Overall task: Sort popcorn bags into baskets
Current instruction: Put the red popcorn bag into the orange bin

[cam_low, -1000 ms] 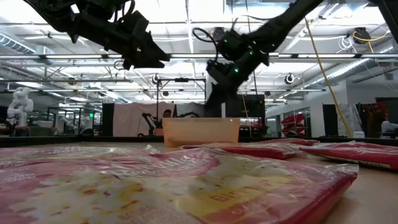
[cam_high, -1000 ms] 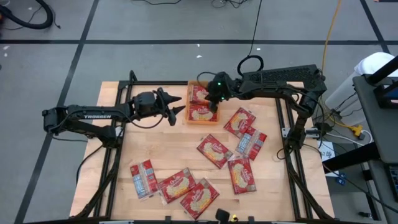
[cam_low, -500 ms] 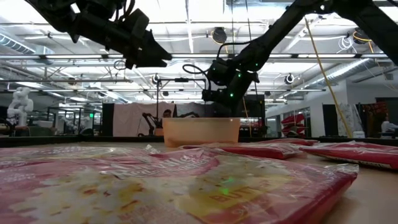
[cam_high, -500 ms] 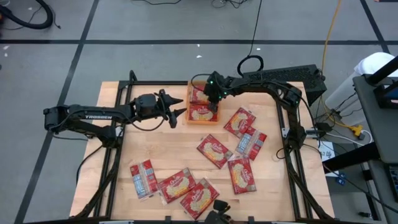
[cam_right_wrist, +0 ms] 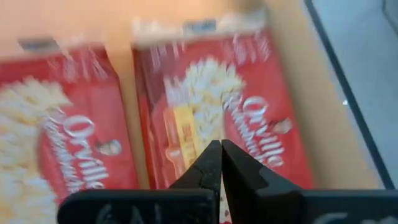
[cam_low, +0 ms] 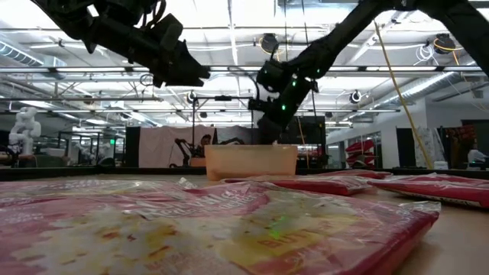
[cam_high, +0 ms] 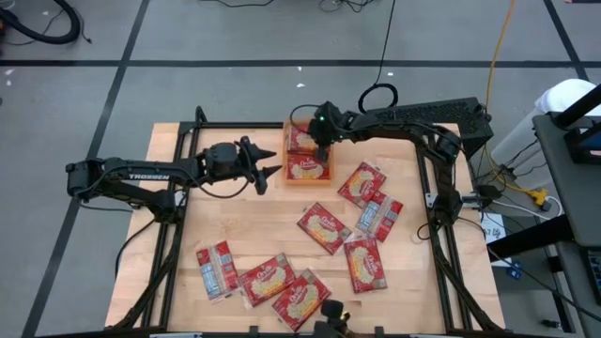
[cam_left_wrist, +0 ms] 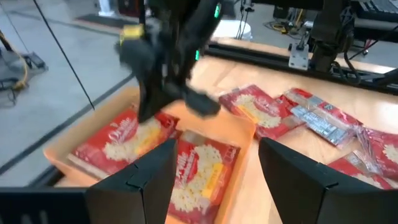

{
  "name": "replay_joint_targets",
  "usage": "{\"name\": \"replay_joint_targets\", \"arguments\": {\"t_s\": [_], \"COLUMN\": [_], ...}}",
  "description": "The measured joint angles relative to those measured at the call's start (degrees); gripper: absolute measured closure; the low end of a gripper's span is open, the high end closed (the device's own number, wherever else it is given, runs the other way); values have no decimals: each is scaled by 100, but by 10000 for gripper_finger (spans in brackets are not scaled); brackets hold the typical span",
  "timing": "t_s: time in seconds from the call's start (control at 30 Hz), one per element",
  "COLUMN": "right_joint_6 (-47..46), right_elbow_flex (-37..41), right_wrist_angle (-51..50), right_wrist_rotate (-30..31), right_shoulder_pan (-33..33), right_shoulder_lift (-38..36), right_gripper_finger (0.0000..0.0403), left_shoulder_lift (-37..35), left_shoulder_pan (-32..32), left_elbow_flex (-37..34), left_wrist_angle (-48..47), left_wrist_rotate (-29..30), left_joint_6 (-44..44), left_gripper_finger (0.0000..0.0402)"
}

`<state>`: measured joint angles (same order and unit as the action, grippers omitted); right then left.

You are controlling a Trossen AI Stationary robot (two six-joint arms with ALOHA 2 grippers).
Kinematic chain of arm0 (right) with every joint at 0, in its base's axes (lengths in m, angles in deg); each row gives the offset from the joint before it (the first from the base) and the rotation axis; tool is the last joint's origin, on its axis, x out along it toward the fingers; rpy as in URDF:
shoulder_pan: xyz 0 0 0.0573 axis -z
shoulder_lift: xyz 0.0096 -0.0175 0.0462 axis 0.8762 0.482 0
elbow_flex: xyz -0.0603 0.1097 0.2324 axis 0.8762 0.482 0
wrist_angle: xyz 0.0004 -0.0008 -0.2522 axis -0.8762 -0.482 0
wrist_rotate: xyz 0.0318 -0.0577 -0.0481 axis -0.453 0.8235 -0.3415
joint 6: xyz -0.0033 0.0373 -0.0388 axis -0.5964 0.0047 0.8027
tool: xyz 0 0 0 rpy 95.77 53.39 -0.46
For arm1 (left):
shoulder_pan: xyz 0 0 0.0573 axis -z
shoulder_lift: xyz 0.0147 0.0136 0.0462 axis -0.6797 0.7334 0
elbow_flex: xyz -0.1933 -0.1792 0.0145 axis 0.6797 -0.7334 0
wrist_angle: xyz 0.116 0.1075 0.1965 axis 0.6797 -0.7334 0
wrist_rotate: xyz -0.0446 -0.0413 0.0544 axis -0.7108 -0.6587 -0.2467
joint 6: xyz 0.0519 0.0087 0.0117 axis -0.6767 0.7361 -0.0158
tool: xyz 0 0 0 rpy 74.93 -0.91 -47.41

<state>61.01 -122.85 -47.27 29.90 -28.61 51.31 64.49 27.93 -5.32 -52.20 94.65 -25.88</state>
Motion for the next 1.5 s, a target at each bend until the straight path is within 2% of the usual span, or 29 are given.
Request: {"name": "replay_joint_targets", "arguments": {"t_s": [0.1, 0.27, 0.33, 0.5, 0.7, 0.8, 1.0, 1.1, 1.27, 1.37, 1.5], "right_joint_6": [-122, -408, -494, -458, -460, -463, -756, -946, -901, -780, -765], "right_elbow_flex": [-2, 191, 418, 1141, 2417, 3009, 3874, 4114, 4205, 4205, 4205], "right_wrist_angle": [-69, -178, -95, 170, 1502, 2201, 3259, 3549, 3591, 3633, 3879], "right_wrist_rotate": [-138, -1139, -1363, -1363, -1367, -1363, -1363, -1356, -1336, -1330, -1323], "right_shoulder_pan": [-109, -318, -442, -857, -1407, -1673, -2154, -2365, -2605, -2645, -2645], "right_shoulder_lift": [-339, -900, -1147, -1714, -2378, -2655, -2981, -2978, -2950, -2950, -2950], "right_gripper_finger": [399, 399, 399, 399, 399, 399, 399, 399, 399, 399, 399], "left_shoulder_lift": [0, 0, 0, 22, 478, 811, 1585, 1881, 2165, 2287, 2483], "left_shoulder_pan": [140, 714, 1055, 2079, 3404, 3971, 4935, 5259, 5636, 5785, 5820], "left_elbow_flex": [0, 0, 0, 0, 6, 4, 7, 0, 2, 10, 24], "left_wrist_angle": [-331, -1163, -1454, -1874, -1768, -1754, -1626, -1621, -1448, -1279, -1254], "left_wrist_rotate": [-1, 1, -1, 180, 204, 334, 691, 867, 719, 765, 767], "left_joint_6": [183, 629, 857, 1444, 2258, 2929, 4397, 5067, 5922, 5988, 6028], "left_gripper_finger": [172, 172, 172, 172, 171, 170, 130, 98, 60, 67, 111]}}
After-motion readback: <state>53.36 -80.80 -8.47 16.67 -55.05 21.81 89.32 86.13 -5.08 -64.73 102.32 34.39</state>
